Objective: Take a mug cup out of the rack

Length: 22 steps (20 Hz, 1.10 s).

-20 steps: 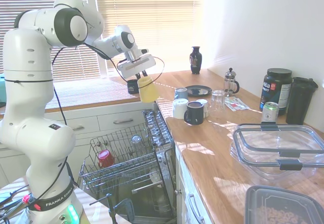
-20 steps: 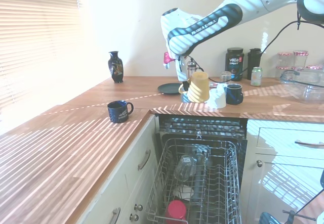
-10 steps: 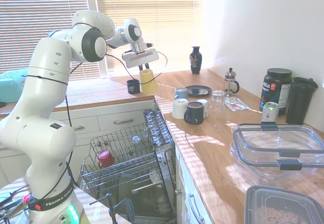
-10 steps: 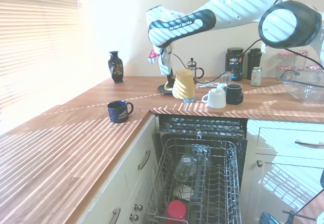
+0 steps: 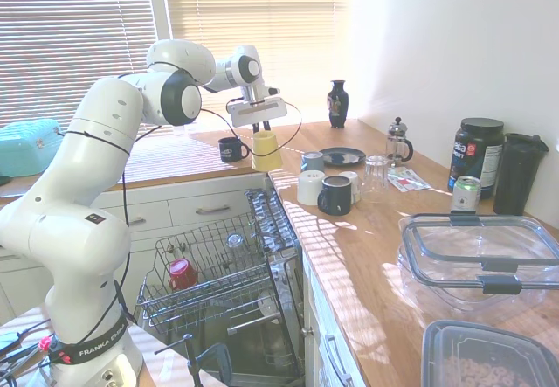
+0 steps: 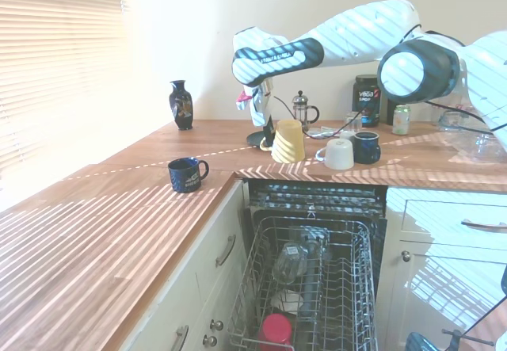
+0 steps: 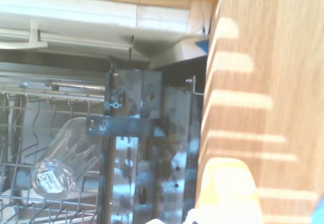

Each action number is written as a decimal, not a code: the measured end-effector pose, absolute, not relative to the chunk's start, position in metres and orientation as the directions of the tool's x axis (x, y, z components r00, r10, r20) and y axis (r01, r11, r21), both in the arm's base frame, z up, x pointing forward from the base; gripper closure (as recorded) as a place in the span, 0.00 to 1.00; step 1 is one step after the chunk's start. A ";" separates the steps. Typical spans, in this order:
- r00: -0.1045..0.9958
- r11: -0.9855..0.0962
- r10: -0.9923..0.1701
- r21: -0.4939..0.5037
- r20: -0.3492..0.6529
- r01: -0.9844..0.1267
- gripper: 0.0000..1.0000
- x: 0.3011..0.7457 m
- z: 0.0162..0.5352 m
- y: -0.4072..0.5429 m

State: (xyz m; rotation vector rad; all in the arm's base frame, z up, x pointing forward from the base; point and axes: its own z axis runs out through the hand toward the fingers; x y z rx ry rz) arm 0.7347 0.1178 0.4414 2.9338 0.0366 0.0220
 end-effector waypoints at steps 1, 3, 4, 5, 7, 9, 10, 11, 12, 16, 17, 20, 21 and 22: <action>1.000 -0.979 0.021 0.201 0.012 0.018 1.00 0.737 0.437 0.114; 1.000 -0.980 0.007 0.197 0.011 0.005 1.00 0.740 0.430 0.105; 1.000 -0.981 0.000 0.196 0.011 -0.002 1.00 0.742 0.427 0.099; 1.000 -0.981 -0.007 0.194 0.011 -0.009 1.00 0.744 0.423 0.093; 1.000 -0.981 -0.020 0.191 0.006 -0.021 1.00 0.747 0.414 0.084; 1.000 -0.982 -0.028 0.188 0.005 -0.028 1.00 0.750 0.406 0.079; 1.000 -0.982 -0.030 0.187 0.003 -0.030 1.00 0.750 0.402 0.078; 0.999 -0.982 -0.033 0.187 0.001 -0.033 1.00 0.750 0.400 0.077; 0.999 -0.982 -0.038 0.187 -0.001 -0.037 1.00 0.751 0.397 0.075; 0.998 -0.981 -0.055 0.186 -0.005 -0.053 1.00 0.754 0.381 0.060; 0.998 -0.981 -0.060 0.186 -0.006 -0.058 1.00 0.755 0.378 0.055; 0.997 -0.979 -0.078 0.190 -0.011 -0.074 1.00 0.756 0.371 0.042; 0.997 -0.978 -0.081 0.192 -0.010 -0.078 1.00 0.756 0.371 0.039; 0.996 -0.978 -0.084 0.193 -0.009 -0.080 1.00 0.756 0.371 0.037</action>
